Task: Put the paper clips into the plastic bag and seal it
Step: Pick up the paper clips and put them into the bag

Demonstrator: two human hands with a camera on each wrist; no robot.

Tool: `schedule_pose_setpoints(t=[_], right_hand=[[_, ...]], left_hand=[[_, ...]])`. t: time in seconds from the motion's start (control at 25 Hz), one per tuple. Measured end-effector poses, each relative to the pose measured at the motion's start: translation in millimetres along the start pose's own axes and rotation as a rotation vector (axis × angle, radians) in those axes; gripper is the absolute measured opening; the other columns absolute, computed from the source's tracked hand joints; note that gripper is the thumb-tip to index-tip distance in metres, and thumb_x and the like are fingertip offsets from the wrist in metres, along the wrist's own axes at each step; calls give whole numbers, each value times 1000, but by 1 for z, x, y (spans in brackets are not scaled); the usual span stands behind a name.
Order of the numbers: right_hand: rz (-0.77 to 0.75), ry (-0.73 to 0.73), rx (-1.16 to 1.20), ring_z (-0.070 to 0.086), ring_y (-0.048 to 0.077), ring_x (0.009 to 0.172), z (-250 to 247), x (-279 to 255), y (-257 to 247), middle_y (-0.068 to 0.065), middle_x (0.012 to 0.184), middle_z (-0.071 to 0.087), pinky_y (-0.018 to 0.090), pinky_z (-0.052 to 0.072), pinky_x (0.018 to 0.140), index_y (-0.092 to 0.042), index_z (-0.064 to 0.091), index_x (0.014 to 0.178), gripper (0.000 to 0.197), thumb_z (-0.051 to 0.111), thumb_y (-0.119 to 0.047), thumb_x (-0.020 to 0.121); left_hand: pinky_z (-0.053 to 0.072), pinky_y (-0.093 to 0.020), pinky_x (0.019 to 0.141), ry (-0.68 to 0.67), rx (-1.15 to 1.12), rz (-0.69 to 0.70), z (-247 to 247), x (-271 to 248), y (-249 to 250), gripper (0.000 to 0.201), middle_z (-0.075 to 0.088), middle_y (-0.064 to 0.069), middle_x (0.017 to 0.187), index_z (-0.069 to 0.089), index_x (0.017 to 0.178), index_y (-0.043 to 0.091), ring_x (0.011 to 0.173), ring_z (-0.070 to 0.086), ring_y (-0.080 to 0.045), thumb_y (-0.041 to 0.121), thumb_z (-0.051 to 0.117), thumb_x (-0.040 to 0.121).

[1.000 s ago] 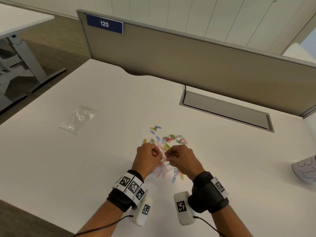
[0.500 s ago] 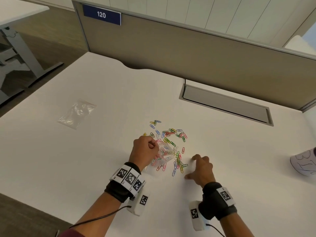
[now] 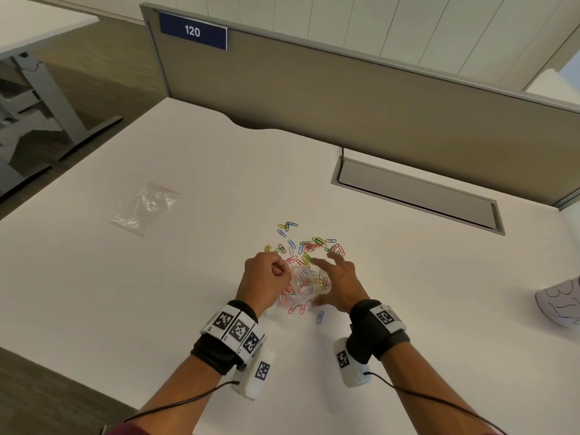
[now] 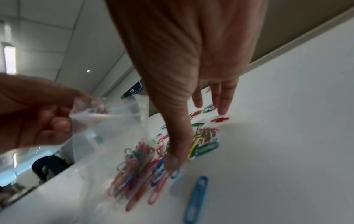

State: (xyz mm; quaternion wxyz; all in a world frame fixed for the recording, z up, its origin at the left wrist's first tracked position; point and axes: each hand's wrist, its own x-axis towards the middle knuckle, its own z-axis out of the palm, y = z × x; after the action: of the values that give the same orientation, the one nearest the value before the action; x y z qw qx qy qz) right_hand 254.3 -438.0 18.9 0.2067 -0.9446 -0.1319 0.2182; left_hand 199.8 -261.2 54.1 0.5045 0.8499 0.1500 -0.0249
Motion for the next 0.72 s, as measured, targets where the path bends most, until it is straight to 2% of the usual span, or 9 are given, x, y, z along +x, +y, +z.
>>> schedule_pose_setpoints(t=[0.04,0.12,0.2,0.28,0.36,0.48,0.64,0.72], right_hand=[[-25,-72,-102,17,37,140,-2,1,-1,8,155,22,53,28,111,-29,39,141,88,85,-24,66],[-49,-130,-194,16,36,141,-1,2,1,4,155,24,56,26,111,-32,43,139,80,82,-23,69],[-65,-69,-137,28,34,133,4,5,5,6,146,39,48,34,106,-29,55,130,65,80,-20,71],[-101,28,-96,44,32,119,9,5,10,7,129,55,36,41,95,-23,66,117,45,78,-18,73],[-117,105,-85,55,31,105,13,4,11,8,111,63,33,46,83,-18,71,105,29,76,-16,77],[-125,156,-110,59,30,95,16,2,7,12,102,65,35,49,77,-11,69,103,19,68,-12,84],[-156,198,-267,61,30,86,18,0,1,13,91,66,30,41,65,-7,66,94,13,53,-9,91],[-173,204,-310,61,30,85,20,-3,0,13,89,66,32,45,65,-7,65,92,12,54,-11,92]], left_hand=[[63,-36,68,1,0,-1,0,0,0,4,73,-12,64,67,81,2,56,73,-16,4,66,85],[63,-36,69,-2,0,1,2,0,1,4,73,-12,64,67,81,3,56,73,-15,4,66,85],[63,-36,69,-3,8,7,2,0,2,4,73,-12,65,67,82,2,57,73,-15,5,66,85],[63,-36,70,-5,3,3,2,0,2,4,73,-14,66,67,82,2,58,74,-16,4,66,85],[63,-36,70,-8,3,3,2,-1,2,4,73,-14,66,67,83,1,58,74,-16,4,66,85],[63,-35,69,-8,11,7,2,-2,4,4,73,-14,67,67,84,1,59,74,-17,5,66,86],[63,-35,68,0,15,11,3,-1,3,5,73,-13,65,68,82,2,57,73,-17,5,66,85],[63,-35,67,4,16,8,3,-1,3,5,73,-13,64,68,81,2,56,73,-16,5,66,85]])
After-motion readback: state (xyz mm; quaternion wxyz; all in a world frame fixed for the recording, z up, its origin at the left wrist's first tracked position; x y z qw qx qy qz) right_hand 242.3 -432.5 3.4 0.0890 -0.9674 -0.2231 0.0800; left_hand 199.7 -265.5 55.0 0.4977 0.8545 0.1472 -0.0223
